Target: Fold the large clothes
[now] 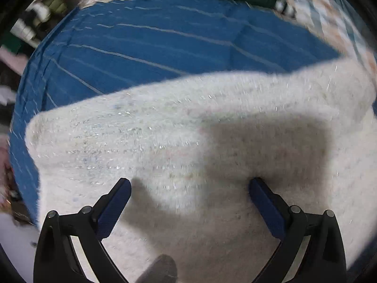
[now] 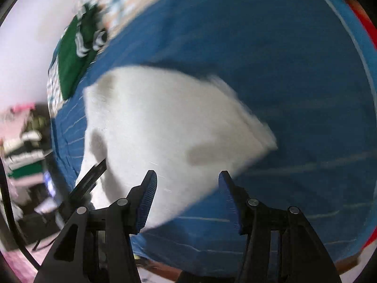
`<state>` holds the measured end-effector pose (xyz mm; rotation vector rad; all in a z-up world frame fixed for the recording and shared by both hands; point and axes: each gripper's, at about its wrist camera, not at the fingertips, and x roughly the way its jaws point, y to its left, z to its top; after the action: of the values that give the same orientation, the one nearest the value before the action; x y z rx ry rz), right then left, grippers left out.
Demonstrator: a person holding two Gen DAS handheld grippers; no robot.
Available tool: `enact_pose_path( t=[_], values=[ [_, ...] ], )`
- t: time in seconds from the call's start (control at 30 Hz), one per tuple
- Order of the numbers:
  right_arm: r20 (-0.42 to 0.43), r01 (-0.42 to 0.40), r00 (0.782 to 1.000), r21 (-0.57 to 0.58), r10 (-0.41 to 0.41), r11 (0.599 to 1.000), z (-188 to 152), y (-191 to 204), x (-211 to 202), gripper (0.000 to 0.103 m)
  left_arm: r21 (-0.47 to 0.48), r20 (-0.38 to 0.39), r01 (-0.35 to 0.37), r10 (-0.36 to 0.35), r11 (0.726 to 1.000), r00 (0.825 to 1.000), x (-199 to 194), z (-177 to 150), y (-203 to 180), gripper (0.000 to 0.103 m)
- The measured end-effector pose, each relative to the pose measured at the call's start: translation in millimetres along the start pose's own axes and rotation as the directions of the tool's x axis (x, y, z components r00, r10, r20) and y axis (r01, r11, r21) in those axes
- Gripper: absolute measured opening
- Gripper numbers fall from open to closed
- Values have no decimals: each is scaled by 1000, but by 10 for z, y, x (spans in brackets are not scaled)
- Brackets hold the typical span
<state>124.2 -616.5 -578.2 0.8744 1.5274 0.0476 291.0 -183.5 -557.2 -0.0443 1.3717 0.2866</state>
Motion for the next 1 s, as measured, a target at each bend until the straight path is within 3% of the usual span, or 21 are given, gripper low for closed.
enact_pose_path(
  t=[0.07,0.17,0.23,0.33,0.6,0.63,0.7,0.77,0.83,1.0],
  values=[
    [7,-71,997,32,71,997,-89,-239,251,57,2,-11,9,-9,1000,1000,-13,31,14,103],
    [21,-214,977,98,213,972,-128,-540,555,57,22,0,2,-2,1000,1000,-33,58,1,103],
    [56,-354,935,134,350,926,-142,-678,685,57,27,4,5,-5,1000,1000,-21,86,13,103],
    [115,-477,878,114,465,872,-33,-663,822,57,35,2,16,-16,999,1000,11,138,75,103],
    [131,-608,792,74,596,791,258,-341,1233,61,94,37,-4,1,996,999,2,177,-10,103],
    [132,-621,782,78,609,780,277,-305,1263,59,98,43,-8,3,995,999,-1,192,-18,103],
    [141,-649,759,84,636,756,303,-234,1272,30,103,52,-9,3,995,999,33,199,36,103],
    [173,-651,754,67,634,756,288,-105,1180,25,112,56,-12,5,994,998,26,272,10,103],
    [193,-630,766,39,613,775,272,11,1041,23,134,70,1,-11,991,997,30,384,-63,103],
    [294,-558,780,-73,552,827,254,303,331,22,219,58,139,-155,966,986,-21,565,-545,103]
  ],
)
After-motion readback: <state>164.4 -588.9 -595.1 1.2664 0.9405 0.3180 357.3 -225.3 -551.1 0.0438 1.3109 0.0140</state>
